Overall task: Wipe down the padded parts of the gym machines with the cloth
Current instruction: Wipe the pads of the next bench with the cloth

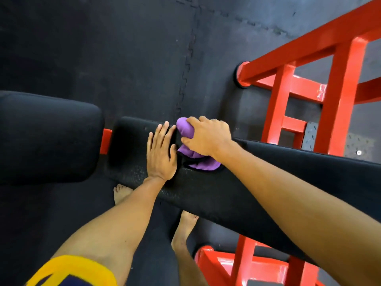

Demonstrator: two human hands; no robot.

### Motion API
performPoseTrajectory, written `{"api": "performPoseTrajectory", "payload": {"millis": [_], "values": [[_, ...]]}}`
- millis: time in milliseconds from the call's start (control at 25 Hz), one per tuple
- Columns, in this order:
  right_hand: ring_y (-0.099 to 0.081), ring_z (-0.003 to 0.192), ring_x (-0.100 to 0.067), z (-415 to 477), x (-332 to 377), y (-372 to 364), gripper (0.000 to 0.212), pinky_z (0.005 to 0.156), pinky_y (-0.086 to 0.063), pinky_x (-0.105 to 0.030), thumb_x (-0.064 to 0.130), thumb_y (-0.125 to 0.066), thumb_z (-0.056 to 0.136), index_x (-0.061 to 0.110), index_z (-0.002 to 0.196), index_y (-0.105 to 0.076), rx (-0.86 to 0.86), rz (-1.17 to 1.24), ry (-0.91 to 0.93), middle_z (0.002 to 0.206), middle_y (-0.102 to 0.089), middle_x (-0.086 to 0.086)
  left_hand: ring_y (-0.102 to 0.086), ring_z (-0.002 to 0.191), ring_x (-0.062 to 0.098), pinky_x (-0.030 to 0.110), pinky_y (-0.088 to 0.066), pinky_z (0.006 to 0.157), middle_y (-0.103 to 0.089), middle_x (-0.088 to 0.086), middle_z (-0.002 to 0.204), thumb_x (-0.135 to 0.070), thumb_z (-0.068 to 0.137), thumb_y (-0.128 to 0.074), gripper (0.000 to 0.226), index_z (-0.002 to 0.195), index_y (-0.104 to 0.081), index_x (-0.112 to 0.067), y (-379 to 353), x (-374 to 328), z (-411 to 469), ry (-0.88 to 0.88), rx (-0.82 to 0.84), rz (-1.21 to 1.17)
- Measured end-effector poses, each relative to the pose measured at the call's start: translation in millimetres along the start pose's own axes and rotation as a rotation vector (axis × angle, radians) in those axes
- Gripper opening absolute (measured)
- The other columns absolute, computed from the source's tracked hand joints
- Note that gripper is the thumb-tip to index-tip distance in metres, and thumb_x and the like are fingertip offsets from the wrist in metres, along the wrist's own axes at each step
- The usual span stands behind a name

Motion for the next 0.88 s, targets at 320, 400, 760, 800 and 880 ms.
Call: {"api": "performPoseTrajectory", "payload": {"millis": [320,400,760,800,880], "values": [[-0.057,0.116,-0.035,-63,-57,16,0.060,0.092,-0.045,-0.044,0.065,-0.049,0.090,0.035,0.142,-0.049,-0.170,-0.100,-0.008,0.136,-0.059,0.003,-0.018,0.155,0.017,0.049,-0.013,0.126,-0.028,0.001,0.166,-0.026,0.097,-0.033,0.059,0.156,-0.038,-0.018,1,0,1,0.026,-0.001,-0.005],[-0.053,0.125,-0.037,-37,-24,5,0.059,0.099,-0.040,-0.047,0.062,-0.048,0.093,0.036,0.146,-0.045,-0.148,-0.144,-0.004,0.142,-0.056,0.001,-0.019,0.155,0.017,0.048,-0.013,0.126,-0.029,0.001,0.165,-0.026,0.098,-0.032,0.059,0.156,-0.038,-0.018,1,1,1,0.024,-0.005,0.002],[-0.025,0.154,-0.033,-134,8,-27,0.080,0.124,-0.014,-0.056,0.061,-0.061,0.085,0.028,0.156,-0.042,-0.282,-0.224,0.320,0.167,-0.029,-0.006,-0.020,0.155,0.017,0.048,-0.013,0.126,-0.032,0.003,0.164,-0.027,0.097,-0.031,0.059,0.155,-0.040,-0.018,2,0,1,0.031,-0.008,-0.026],[-0.025,0.154,-0.032,-121,-4,-20,0.081,0.125,-0.016,-0.055,0.064,-0.062,0.084,0.029,0.155,-0.043,-0.294,-0.208,0.274,0.167,-0.030,-0.005,-0.021,0.154,0.017,0.048,-0.013,0.126,-0.032,0.003,0.164,-0.027,0.098,-0.031,0.058,0.155,-0.040,-0.018,2,0,0,0.016,-0.009,-0.029],[-0.018,0.156,-0.032,-92,-16,-9,0.081,0.126,-0.012,-0.055,0.065,-0.058,0.087,0.029,0.157,-0.039,-0.290,-0.125,0.118,0.168,-0.026,-0.006,-0.022,0.154,0.018,0.047,-0.013,0.126,-0.032,0.003,0.164,-0.027,0.100,-0.030,0.057,0.155,-0.040,-0.018,3,0,0,0.006,-0.010,-0.014]]}}
Point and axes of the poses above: each hand's wrist, its own z-axis towards the middle knuckle, its own y-axis out of the back of the hand, x = y × z, the point moved 10 cm from there along z, towards the middle knuckle
